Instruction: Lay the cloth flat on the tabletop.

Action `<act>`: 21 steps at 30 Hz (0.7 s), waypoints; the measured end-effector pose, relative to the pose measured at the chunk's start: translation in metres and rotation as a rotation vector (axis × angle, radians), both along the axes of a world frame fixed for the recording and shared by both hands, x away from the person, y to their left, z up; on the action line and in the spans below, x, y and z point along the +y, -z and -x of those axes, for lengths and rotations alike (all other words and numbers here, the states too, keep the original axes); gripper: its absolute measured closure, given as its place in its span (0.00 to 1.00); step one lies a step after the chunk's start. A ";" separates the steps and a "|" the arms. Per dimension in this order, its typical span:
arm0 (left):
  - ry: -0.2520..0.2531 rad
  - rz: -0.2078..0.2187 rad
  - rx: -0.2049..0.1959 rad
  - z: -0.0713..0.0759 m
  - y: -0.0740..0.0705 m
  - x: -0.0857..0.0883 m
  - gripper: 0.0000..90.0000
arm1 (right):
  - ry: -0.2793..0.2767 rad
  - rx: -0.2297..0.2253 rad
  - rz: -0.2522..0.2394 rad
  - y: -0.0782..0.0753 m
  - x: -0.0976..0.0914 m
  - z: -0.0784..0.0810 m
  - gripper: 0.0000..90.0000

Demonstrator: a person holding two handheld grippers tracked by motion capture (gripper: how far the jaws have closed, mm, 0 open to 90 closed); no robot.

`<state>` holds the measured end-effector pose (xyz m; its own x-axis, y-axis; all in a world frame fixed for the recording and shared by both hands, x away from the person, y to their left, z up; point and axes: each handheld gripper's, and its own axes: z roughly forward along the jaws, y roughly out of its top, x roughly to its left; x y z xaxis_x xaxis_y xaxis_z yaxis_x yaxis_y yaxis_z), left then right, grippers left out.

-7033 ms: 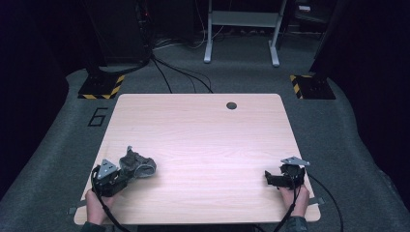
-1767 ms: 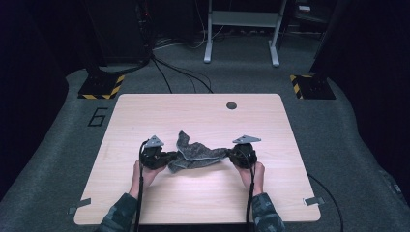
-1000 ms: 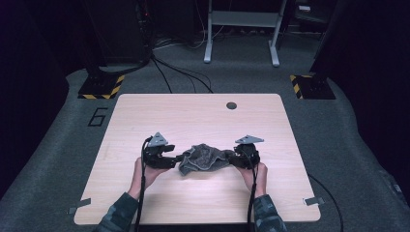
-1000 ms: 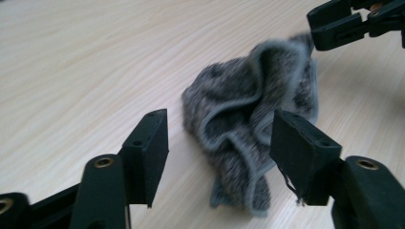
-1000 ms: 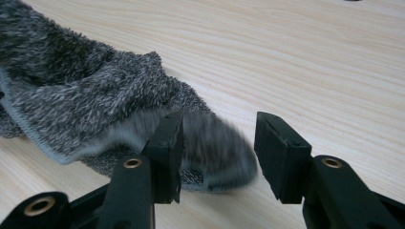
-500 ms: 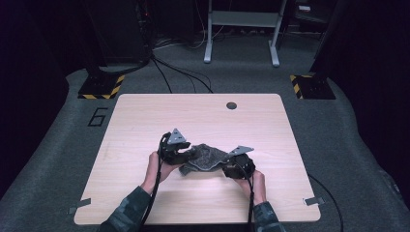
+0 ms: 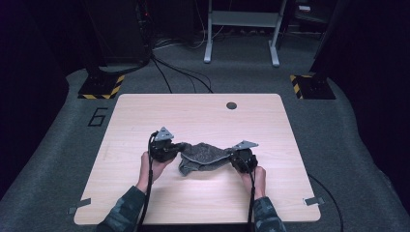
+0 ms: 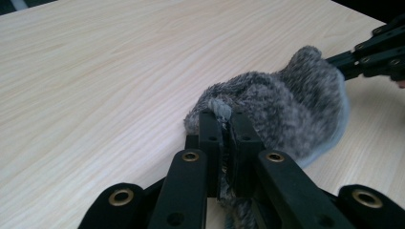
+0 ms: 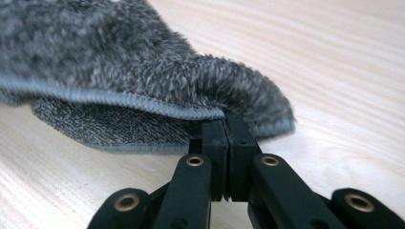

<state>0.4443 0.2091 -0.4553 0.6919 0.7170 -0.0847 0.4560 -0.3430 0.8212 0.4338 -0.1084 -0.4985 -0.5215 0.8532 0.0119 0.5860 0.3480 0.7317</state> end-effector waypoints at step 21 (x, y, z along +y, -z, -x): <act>-0.064 0.091 0.062 0.010 0.007 0.033 0.95 | -0.025 -0.064 -0.053 -0.024 -0.007 0.012 1.00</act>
